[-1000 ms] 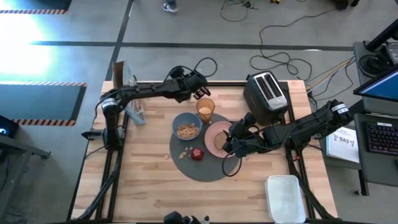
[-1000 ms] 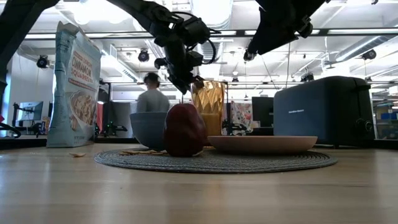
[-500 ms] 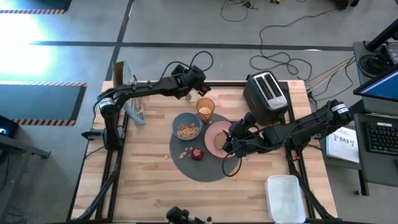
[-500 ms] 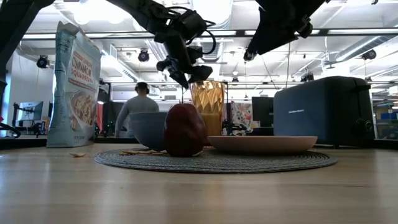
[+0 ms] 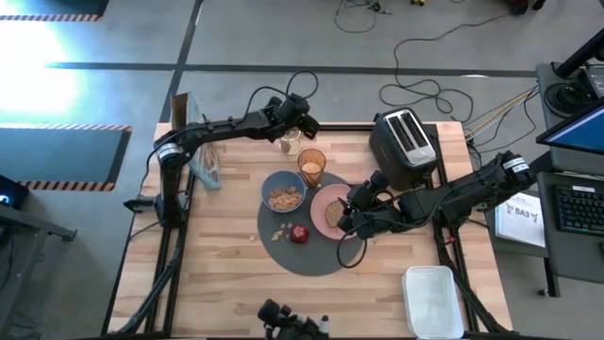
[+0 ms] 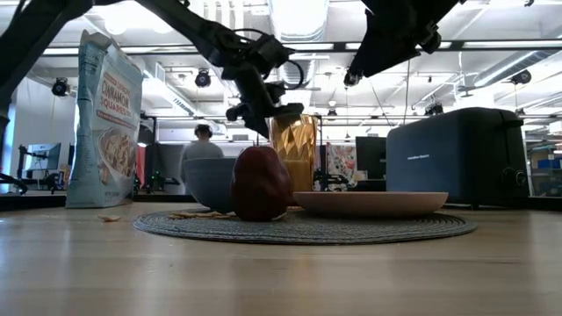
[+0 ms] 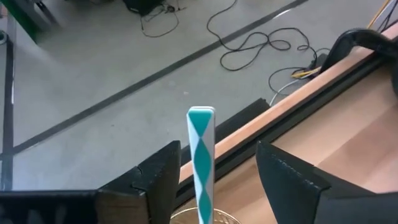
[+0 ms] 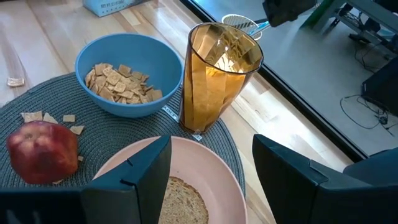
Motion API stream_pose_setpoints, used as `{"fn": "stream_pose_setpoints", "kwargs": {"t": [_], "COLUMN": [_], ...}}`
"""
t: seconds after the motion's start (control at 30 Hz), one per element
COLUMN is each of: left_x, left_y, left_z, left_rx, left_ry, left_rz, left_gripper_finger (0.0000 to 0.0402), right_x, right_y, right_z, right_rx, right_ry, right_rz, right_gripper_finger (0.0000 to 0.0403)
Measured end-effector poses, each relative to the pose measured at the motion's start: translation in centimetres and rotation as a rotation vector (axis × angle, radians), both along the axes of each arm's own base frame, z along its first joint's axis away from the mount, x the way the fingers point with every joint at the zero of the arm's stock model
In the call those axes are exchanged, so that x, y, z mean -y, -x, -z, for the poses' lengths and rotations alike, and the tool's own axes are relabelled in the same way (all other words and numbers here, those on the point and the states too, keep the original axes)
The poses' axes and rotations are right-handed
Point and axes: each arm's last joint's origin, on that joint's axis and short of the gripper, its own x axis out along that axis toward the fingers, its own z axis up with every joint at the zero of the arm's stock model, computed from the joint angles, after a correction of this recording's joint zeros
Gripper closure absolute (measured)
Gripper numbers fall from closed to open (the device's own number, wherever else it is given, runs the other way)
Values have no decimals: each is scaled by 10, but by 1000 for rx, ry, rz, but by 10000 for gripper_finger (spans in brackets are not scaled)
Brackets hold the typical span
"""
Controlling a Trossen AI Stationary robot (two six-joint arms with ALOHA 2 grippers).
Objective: Arrange a breakfast setting
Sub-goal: Put the blue spoon to the left the blue bowl on the gray table placemat
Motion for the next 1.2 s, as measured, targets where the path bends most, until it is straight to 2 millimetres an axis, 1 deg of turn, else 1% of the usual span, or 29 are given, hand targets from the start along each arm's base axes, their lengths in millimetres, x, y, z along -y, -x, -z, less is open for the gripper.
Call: {"fn": "stream_pose_setpoints", "kwargs": {"t": [0.2,0.43,0.67,1.1,1.2], "left_x": [-6,-18,-21,-36,-36], "left_y": [-1,1,1,10,10], "left_z": [8,20,19,19,18], "left_rx": [-4,8,25,23,19], "left_ry": [5,58,45,31,26], "left_rz": [-7,14,8,-24,-19], "left_gripper_finger": [223,225,225,226,234], "right_x": [0,0,0,0,0], "right_y": [0,0,0,0,0], "right_z": [0,0,0,0,0], "right_rx": [0,0,0,0,0], "right_ry": [0,0,0,0,0], "right_rz": [0,0,0,0,0], "right_gripper_finger": [188,188,188,188,188]}}
